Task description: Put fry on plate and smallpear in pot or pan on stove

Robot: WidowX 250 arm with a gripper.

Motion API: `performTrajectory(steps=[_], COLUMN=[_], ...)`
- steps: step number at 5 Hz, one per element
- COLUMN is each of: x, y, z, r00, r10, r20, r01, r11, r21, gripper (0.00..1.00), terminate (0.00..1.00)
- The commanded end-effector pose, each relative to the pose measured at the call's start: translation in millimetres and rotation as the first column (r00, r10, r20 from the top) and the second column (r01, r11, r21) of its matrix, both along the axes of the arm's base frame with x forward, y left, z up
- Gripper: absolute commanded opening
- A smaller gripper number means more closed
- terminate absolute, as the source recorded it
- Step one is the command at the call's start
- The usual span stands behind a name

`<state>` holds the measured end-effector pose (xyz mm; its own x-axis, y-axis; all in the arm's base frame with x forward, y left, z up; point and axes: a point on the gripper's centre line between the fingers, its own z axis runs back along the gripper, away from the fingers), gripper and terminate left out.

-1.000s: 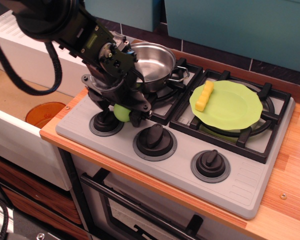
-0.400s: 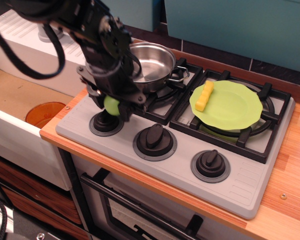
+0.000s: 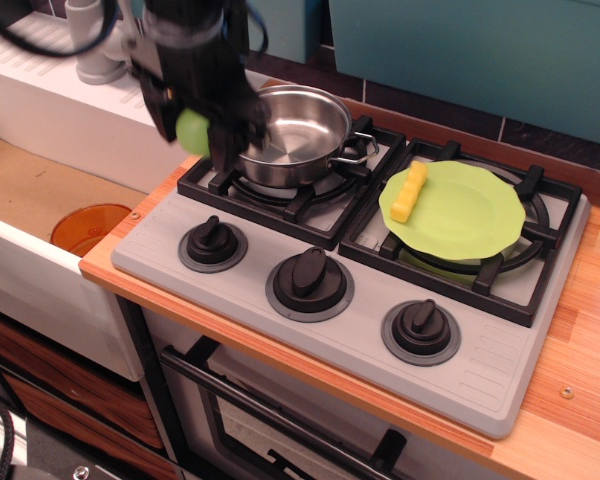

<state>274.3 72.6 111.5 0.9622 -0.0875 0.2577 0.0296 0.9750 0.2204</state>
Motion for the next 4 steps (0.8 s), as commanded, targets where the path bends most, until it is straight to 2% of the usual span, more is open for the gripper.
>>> performTrajectory(steps=[1, 2, 3, 4], x=[59, 80, 86, 84], y=[20, 26, 21, 17], z=[34, 20, 5, 3], r00=[0.996, 0.993, 0.989, 0.990], r10=[-0.062, -0.086, -0.111, -0.101], r20=[0.058, 0.084, 0.094, 0.095], r01=[0.059, 0.084, 0.111, 0.103], r11=[0.997, 0.996, 0.994, 0.995], r21=[0.044, 0.023, 0.001, -0.012], gripper=[0.00, 0.00, 1.00, 1.00], terminate=[0.00, 0.00, 0.00, 0.00])
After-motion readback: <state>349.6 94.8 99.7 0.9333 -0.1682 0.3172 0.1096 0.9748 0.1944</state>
